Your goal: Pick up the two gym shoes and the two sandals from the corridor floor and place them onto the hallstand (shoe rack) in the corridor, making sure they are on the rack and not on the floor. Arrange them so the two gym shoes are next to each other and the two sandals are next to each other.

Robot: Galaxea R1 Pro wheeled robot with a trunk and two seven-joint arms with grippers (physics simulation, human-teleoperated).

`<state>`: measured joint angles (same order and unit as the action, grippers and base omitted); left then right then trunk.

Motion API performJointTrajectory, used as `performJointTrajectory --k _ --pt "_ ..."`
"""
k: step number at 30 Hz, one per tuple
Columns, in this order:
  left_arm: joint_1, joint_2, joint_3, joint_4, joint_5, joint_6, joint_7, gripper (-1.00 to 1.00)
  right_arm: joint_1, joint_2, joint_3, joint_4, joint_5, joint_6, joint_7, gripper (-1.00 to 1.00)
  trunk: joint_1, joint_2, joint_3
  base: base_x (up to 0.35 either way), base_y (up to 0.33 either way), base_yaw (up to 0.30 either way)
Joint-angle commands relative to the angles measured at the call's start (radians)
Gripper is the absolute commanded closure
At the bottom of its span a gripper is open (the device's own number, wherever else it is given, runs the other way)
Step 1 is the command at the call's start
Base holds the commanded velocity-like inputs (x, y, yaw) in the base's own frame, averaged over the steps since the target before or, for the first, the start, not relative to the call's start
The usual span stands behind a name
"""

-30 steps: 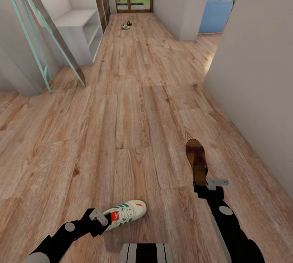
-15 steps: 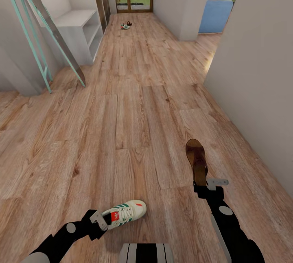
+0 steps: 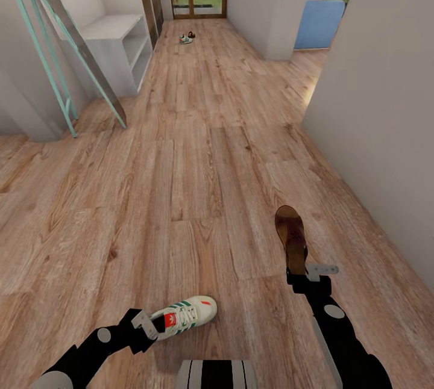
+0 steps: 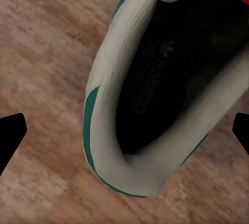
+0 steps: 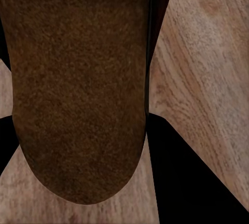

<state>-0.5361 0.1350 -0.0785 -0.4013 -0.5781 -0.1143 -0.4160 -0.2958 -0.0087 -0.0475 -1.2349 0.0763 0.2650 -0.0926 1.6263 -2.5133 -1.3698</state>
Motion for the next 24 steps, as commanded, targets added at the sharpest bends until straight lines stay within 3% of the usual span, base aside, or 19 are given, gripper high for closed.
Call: performJointTrajectory --k 1,15,24 --pt "0.0 0.0 -0.003 -0.001 -0.011 -0.006 0.001 -1.0 0.0 0.0 0.001 -0.001 0.005 0.007 -0.004 1.0 0.0 0.0 -0.001 0.0 0.0 0.0" --pt "-0.001 -0.005 -0.003 -0.032 -0.011 -0.002 0.008 -1.0 0.0 0.0 0.0 -0.001 0.005 0.007 -0.004 1.0 0.0 0.0 -0.001 0.0 0.0 0.0" --pt "-0.001 -0.005 -0.003 -0.045 -0.011 -0.001 0.008 -1.0 0.0 0.0 0.0 -0.001 0.005 0.007 -0.004 1.0 0.004 -0.002 -0.046 0.0 0.0 0.0"
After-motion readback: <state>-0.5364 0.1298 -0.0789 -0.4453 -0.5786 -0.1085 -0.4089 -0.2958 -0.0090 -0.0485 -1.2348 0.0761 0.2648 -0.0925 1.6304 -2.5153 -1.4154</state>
